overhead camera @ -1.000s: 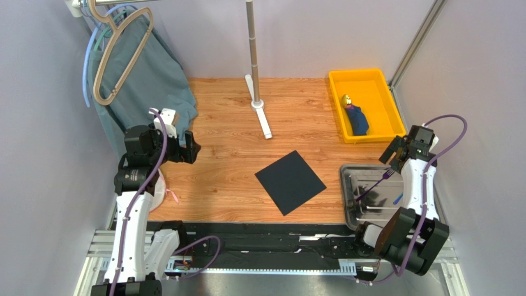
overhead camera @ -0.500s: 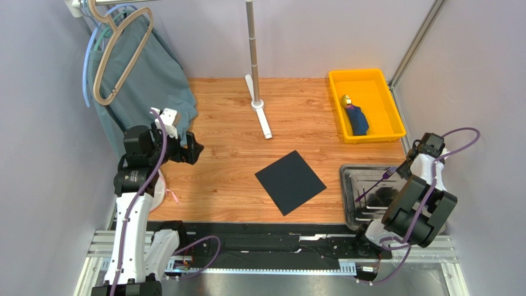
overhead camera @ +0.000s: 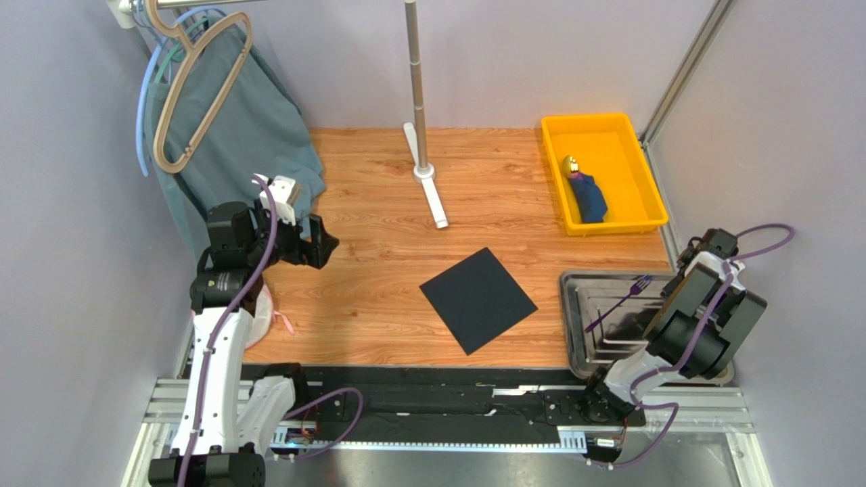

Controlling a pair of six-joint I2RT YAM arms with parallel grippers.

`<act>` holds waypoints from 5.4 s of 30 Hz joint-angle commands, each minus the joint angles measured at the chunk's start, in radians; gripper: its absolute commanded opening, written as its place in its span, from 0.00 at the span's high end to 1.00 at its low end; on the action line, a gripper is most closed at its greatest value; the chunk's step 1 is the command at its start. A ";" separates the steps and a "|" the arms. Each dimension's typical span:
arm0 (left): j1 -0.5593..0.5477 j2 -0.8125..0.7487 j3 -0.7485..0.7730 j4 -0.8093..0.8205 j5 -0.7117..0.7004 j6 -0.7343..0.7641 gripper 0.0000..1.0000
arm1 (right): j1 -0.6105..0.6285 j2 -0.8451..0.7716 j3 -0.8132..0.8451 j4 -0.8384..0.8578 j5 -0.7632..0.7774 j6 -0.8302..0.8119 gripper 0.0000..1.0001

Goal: Place the utensils on the paper napkin and roll it up

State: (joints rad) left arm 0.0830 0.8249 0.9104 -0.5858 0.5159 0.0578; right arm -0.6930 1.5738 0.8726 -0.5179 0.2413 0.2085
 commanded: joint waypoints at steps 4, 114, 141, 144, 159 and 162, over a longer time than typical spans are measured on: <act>0.006 -0.001 0.019 0.040 0.019 0.033 0.01 | -0.005 0.052 0.051 0.035 -0.002 -0.004 0.57; 0.006 0.026 -0.061 0.211 -0.071 -0.228 0.01 | 1.231 0.351 0.513 -0.177 -0.252 0.315 1.00; 0.004 0.031 -0.044 0.195 -0.063 -0.220 0.01 | 1.238 0.365 0.615 -0.278 -0.273 0.313 0.68; 0.006 0.033 -0.024 0.185 -0.054 -0.217 0.01 | 1.228 0.304 0.663 -0.324 -0.272 0.279 0.59; 0.006 -0.012 0.002 0.176 -0.022 -0.214 0.01 | 0.568 -0.261 0.246 -0.330 -0.406 0.134 0.00; 0.004 0.000 0.010 0.187 -0.017 -0.234 0.01 | 0.454 -0.330 0.137 -0.373 -0.282 0.164 0.01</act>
State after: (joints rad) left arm 0.0830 0.8211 0.8730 -0.4294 0.4721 -0.1547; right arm -0.1589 1.3067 1.1133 -0.8261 -0.1204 0.3614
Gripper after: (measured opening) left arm 0.990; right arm 0.998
